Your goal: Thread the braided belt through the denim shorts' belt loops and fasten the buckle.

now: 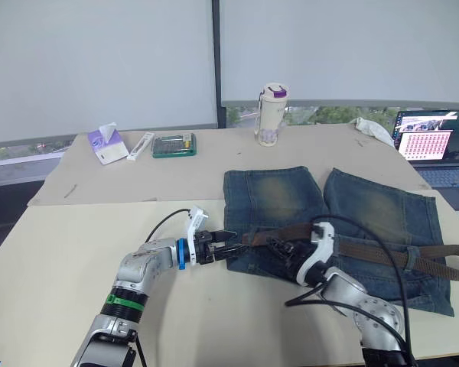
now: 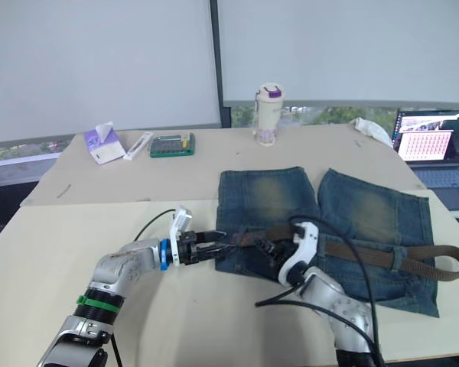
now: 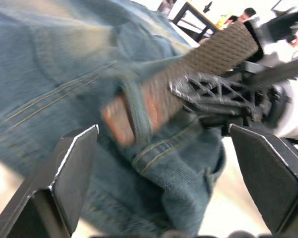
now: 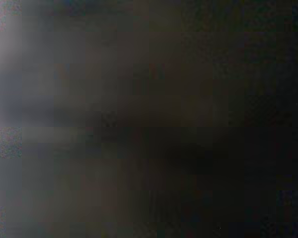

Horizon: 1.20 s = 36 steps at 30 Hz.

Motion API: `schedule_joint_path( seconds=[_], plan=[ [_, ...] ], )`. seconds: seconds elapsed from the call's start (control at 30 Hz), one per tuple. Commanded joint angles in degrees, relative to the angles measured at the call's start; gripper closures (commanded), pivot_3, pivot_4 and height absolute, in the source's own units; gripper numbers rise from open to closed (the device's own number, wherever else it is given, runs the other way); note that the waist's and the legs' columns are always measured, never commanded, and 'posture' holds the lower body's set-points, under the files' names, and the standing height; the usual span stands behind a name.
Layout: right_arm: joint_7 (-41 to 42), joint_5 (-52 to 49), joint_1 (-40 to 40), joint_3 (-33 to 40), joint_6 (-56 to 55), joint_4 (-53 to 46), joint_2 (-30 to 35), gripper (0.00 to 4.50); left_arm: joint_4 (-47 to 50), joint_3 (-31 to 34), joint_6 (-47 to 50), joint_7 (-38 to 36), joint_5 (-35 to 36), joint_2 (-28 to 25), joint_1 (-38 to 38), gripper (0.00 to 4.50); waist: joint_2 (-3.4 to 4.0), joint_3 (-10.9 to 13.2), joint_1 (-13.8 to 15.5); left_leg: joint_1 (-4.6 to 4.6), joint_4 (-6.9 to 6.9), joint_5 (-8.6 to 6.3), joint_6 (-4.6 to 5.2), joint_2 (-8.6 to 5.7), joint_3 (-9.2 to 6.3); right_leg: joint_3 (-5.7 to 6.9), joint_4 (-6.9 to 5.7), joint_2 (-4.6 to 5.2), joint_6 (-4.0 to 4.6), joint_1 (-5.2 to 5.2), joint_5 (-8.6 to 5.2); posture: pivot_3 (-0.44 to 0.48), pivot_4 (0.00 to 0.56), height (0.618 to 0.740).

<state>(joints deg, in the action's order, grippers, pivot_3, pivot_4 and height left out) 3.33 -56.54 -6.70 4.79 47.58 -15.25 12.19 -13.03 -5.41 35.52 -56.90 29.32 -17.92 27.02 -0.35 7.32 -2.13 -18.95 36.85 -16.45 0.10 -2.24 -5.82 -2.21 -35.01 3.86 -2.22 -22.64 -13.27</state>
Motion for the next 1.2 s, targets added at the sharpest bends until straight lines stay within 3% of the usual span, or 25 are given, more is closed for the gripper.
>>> schedule_joint_path(
  seconds=[0.03,0.23,0.4,0.7,1.13,1.2],
  plan=[
    [-1.8,4.2,-0.8,-0.5,-2.2,2.5,-2.8,4.5,0.3,0.3,-3.1,-0.1,-1.7,-0.4,0.7,0.02,-0.17,-0.1,-0.1,0.02,0.0,0.0,0.0,0.04,-0.01,0.0,0.0,-0.02,0.0,0.02,0.0,0.0,0.15,0.74],
    [-3.6,-1.8,-3.5,4.2,-1.3,1.1,-9.1,4.5,-1.3,1.3,-7.3,1.5,-3.8,-0.5,1.5,0.02,-0.14,-0.1,-0.1,0.02,-0.01,0.0,0.0,0.14,-0.02,-0.06,-0.04,-0.01,0.09,-0.06,0.05,0.0,0.15,0.74],
    [-4.5,3.9,-4.6,2.1,-0.9,2.2,-8.1,4.5,-3.1,1.8,-7.7,1.9,-4.0,0.0,1.7,0.02,-0.1,-0.1,-0.2,-0.26,-0.01,0.01,-0.02,0.09,0.02,-0.14,-0.18,0.02,0.19,-0.49,0.12,0.0,0.15,0.74],
    [1.6,3.3,-4.8,1.9,-1.7,4.4,-9.7,4.5,-8.7,8.4,-3.1,7.5,0.8,7.6,4.8,0.02,-0.11,-0.1,-0.4,-0.25,-0.01,0.01,-0.02,0.1,0.02,-0.11,-0.17,-0.03,0.19,-0.46,0.13,0.0,0.15,0.74],
    [4.5,4.4,-5.4,2.4,-1.9,3.9,-10.3,4.5,-14.5,7.7,0.3,5.4,0.8,9.9,7.5,0.02,-0.09,-0.1,-0.5,-0.22,-0.01,0.01,-0.02,0.21,0.03,-0.17,-0.18,-0.3,0.23,-0.48,0.15,0.0,0.15,0.74],
    [4.5,4.5,-5.3,2.5,-1.8,4.0,-10.3,4.5,-13.4,9.6,2.1,5.7,2.9,10.4,7.2,0.59,-0.09,-0.1,-0.5,-0.23,-0.01,0.01,-0.02,0.21,0.03,-0.17,-0.18,-0.3,0.23,-0.49,0.15,0.0,0.15,0.74]
  ],
)
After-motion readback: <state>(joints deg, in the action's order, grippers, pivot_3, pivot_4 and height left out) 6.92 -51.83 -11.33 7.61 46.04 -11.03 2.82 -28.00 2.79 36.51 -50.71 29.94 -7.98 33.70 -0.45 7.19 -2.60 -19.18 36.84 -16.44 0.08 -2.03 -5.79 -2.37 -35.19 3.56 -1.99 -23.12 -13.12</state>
